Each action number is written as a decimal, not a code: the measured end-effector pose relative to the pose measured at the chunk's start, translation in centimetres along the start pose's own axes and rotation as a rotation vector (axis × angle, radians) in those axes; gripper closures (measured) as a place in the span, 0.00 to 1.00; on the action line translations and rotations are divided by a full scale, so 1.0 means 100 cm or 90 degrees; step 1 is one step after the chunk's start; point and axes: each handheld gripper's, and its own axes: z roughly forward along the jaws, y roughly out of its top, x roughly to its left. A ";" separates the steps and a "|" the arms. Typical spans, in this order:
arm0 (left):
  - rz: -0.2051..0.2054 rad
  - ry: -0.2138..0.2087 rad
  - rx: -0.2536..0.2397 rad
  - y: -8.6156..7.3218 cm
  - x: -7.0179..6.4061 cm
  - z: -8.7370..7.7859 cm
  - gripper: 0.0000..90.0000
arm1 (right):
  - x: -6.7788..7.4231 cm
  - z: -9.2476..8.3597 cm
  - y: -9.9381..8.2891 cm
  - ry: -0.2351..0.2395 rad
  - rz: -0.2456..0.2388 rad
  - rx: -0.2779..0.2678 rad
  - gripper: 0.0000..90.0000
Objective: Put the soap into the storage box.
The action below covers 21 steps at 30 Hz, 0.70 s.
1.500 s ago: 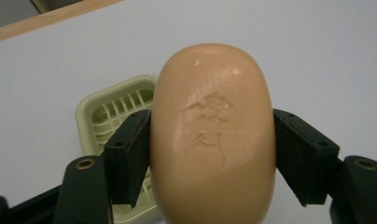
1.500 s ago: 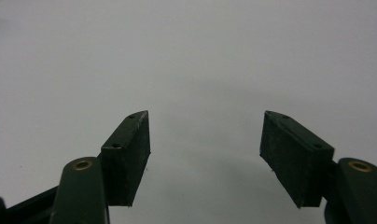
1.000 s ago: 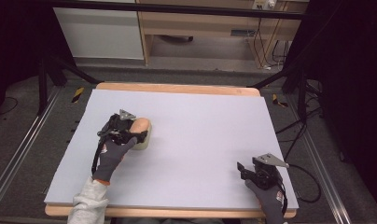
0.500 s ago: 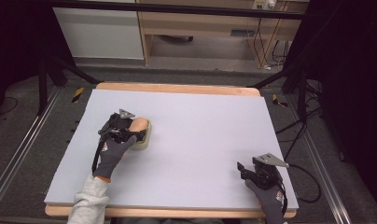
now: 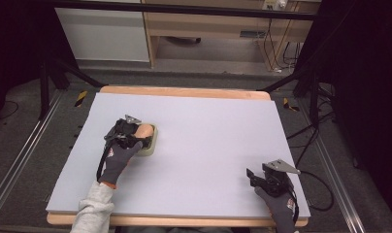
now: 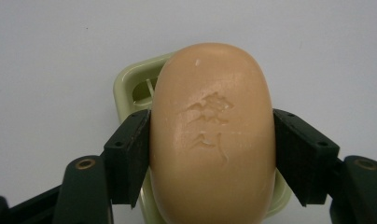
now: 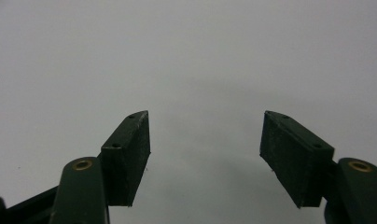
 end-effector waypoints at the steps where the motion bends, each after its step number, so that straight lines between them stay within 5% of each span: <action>1: -0.001 0.001 0.001 0.000 0.000 0.000 0.35 | 0.000 0.000 0.000 0.000 0.000 0.000 0.37; 21: -0.012 0.001 0.008 -0.003 0.003 0.011 0.35 | -0.001 0.000 0.000 0.002 0.004 0.000 0.37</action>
